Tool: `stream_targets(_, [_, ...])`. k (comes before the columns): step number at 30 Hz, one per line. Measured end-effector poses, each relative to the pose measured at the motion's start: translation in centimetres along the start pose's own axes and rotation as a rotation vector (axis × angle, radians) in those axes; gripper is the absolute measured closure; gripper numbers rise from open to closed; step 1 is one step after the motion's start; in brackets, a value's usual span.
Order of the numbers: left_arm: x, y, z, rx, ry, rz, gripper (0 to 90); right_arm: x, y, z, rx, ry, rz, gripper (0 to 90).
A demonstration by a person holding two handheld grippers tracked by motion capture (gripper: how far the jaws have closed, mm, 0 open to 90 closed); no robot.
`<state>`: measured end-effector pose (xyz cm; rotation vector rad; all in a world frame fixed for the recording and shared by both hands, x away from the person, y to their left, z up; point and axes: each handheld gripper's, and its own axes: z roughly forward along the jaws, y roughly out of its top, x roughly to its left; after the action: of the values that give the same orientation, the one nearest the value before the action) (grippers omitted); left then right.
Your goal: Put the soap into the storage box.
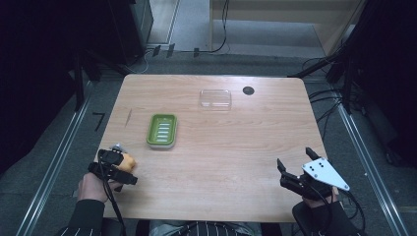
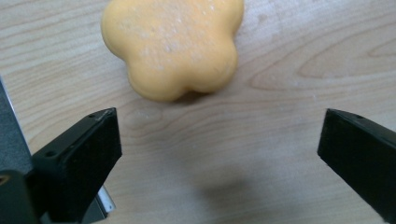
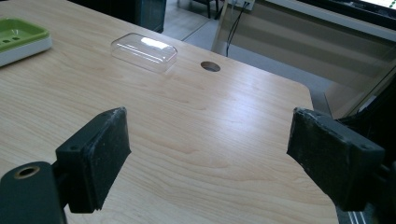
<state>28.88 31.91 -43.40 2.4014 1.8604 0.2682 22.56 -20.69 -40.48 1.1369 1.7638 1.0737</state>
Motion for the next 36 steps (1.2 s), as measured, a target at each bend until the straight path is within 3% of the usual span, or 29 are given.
stream_targets(13, [0.8,1.4,0.4,-0.018,0.014,-0.025,15.5,0.0,0.0,0.0,0.0,0.002,-0.002,13.3])
stream_targets(22, [1.1,2.2,1.0,-0.012,0.067,-0.028,28.8,0.0,0.0,0.0,0.0,0.002,-0.003,13.4])
stream_targets(29, [1.3,2.1,1.1,-0.007,0.047,-0.018,38.7,0.0,0.0,0.0,0.001,0.003,-0.002,13.3])
stream_targets(36, [1.5,2.0,1.1,0.0,0.035,0.021,39.1,0.0,0.0,0.0,-0.002,0.0,-0.004,13.4])
